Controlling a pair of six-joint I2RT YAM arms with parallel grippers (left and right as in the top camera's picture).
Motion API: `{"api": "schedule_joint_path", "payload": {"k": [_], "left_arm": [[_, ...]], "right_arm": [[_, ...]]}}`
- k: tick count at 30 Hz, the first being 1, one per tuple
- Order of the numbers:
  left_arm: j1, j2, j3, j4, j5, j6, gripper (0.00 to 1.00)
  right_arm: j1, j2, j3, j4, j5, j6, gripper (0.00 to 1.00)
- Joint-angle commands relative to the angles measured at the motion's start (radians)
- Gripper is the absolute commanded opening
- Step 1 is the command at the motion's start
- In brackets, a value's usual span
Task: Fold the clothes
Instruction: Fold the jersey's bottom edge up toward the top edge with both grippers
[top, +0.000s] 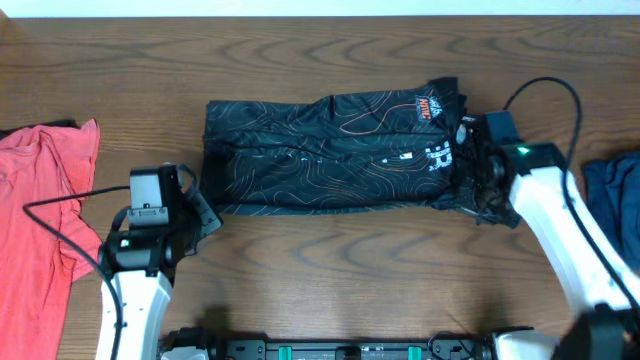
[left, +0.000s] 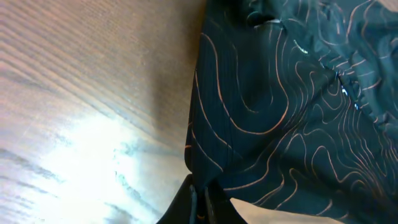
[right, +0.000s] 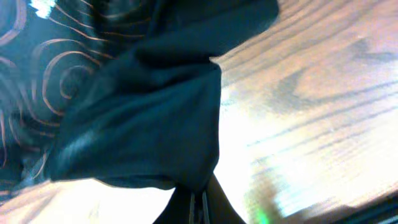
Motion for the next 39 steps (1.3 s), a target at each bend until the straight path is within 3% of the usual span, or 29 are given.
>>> {"api": "schedule_joint_path", "payload": {"k": [1, 9, 16, 27, 39], "left_arm": [[0.003, -0.035, -0.005, -0.027, -0.019, 0.005, 0.06], [0.003, -0.051, -0.005, -0.008, -0.019, -0.01, 0.06], [0.003, -0.051, -0.005, 0.02, -0.132, -0.064, 0.06], [0.003, 0.011, -0.005, 0.106, -0.143, -0.107, 0.06], [0.003, 0.153, -0.005, 0.304, -0.143, -0.114, 0.06]], "right_arm": [[-0.007, -0.083, 0.018, -0.021, 0.024, 0.025, 0.01], [-0.007, -0.109, 0.018, -0.022, 0.003, -0.014, 0.01], [-0.008, -0.108, 0.019, 0.137, 0.006, -0.103, 0.01], [-0.011, 0.004, 0.058, 0.271, 0.006, -0.16, 0.01], [-0.017, 0.273, 0.403, 0.225, 0.005, -0.253, 0.01]]}}
